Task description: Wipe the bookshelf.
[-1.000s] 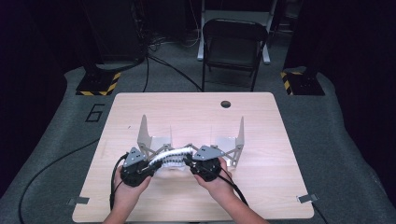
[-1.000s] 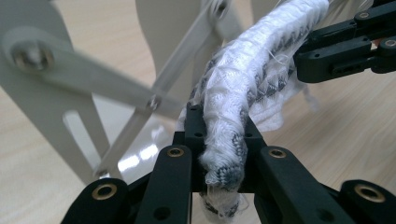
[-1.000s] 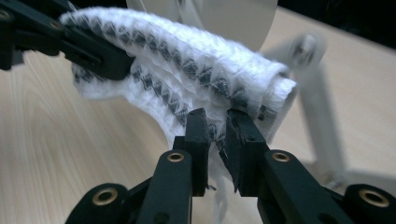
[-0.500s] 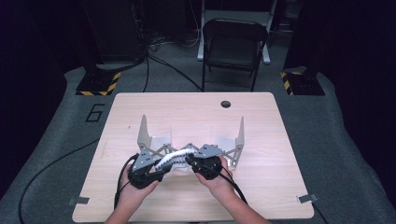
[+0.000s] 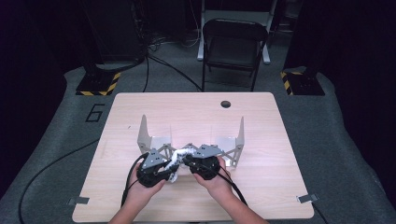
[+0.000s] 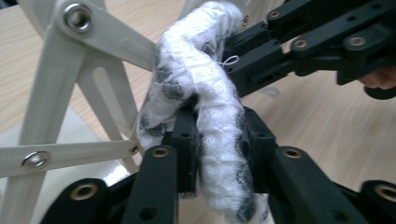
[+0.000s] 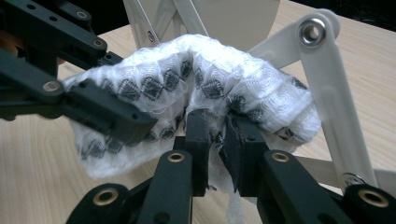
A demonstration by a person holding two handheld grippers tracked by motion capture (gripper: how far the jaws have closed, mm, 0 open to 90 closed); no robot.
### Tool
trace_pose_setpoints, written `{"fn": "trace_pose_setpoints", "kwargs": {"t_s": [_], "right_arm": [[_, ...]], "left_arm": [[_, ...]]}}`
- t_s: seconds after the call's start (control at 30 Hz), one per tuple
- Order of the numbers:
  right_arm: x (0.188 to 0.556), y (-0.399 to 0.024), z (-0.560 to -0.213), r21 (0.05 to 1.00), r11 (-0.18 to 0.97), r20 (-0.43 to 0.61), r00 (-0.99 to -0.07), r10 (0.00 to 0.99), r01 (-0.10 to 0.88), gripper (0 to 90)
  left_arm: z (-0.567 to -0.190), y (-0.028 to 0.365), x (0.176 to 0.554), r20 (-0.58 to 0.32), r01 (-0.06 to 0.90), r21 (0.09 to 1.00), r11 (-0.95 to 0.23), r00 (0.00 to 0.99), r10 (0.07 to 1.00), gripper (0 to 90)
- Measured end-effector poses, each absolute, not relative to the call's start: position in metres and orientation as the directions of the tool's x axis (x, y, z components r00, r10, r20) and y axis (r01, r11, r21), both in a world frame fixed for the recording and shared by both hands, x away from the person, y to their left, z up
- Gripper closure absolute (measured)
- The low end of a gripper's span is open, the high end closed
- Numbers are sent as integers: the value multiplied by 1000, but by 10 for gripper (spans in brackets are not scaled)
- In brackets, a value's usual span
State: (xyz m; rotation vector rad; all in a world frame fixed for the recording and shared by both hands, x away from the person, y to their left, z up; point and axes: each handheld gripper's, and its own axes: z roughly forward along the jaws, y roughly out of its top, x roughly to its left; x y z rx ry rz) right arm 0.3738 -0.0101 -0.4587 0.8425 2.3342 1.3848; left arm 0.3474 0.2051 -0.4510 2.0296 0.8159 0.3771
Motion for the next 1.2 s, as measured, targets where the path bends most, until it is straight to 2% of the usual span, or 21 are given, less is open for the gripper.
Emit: {"fn": "trace_pose_setpoints", "kwargs": {"t_s": [0.03,0.1,0.3,0.4,0.5,0.53,0.6,0.73,0.8,0.97,1.07,1.2], "right_arm": [[372,-11,-458,869,365,42,-785,618,333,784],[370,-13,-456,870,369,35,-789,613,326,772],[358,-20,-454,879,370,26,-804,594,301,736],[343,-30,-452,880,387,-2,-811,585,276,708],[332,-41,-451,879,393,-4,-818,575,272,635],[332,-41,-451,879,393,-4,-818,575,272,635],[322,-53,-454,881,385,-1,-815,579,273,573],[311,-68,-460,884,383,-21,-797,603,267,501],[304,-79,-465,888,368,-15,-784,620,274,495],[299,-100,-469,899,323,6,-748,664,294,484],[301,-108,-465,915,289,11,-734,679,281,461],[302,-108,-470,906,312,-7,-726,688,287,456]], "left_arm": [[-450,207,346,-30,396,835,-383,726,687,790],[-447,211,344,-40,403,846,-349,701,712,804],[-439,228,338,-69,428,862,-272,631,773,812],[-426,240,329,-41,388,892,-233,582,812,812],[-429,244,329,-37,418,875,-243,560,828,812],[-429,244,329,-37,418,875,-243,560,828,812],[-446,243,334,-68,480,844,-239,538,840,812],[-451,241,338,-60,500,826,-261,538,841,812],[-450,241,339,-74,501,831,-239,528,846,811],[-426,248,332,-67,415,892,-181,516,854,811],[-438,248,335,-74,459,865,-204,518,852,811],[-458,248,343,-82,526,817,-235,510,857,810]]}}
